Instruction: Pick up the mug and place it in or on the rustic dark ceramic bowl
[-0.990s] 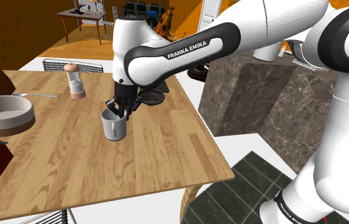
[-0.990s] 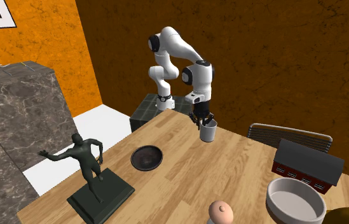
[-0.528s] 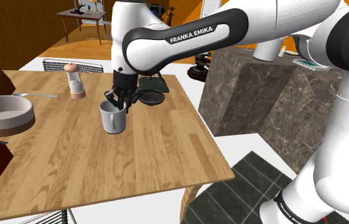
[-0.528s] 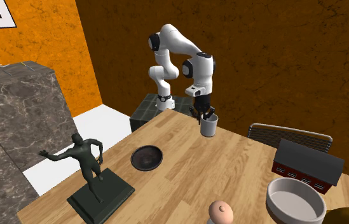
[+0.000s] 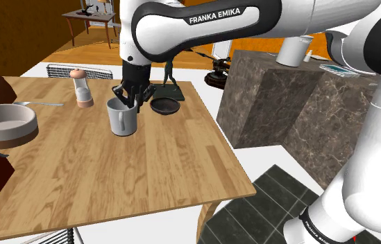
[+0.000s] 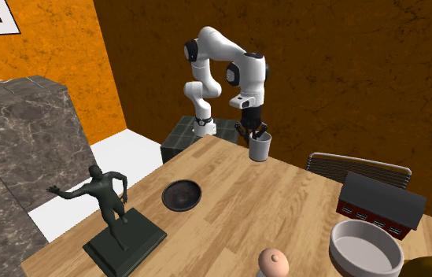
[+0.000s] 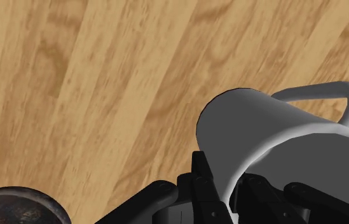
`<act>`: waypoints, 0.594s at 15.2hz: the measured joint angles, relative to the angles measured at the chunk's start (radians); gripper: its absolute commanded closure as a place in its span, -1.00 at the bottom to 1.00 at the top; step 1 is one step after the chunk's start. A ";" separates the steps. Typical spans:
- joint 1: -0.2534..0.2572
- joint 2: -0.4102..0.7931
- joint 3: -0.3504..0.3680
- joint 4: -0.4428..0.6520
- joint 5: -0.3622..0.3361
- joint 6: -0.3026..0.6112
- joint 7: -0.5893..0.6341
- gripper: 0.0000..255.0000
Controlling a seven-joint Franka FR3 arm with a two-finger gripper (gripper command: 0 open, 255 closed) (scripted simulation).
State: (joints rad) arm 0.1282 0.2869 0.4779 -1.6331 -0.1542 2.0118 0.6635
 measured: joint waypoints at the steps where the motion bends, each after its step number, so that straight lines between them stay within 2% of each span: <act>1: 0.001 0.001 0.000 0.015 0.000 -0.014 -0.001 1.00; 3: 0.002 -0.003 0.002 0.034 0.003 -0.036 -0.003 1.00; 9: -0.059 0.026 -0.030 0.102 0.014 -0.074 -0.105 1.00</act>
State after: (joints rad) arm 0.0689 0.3128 0.4483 -1.5310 -0.1406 1.9377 0.5583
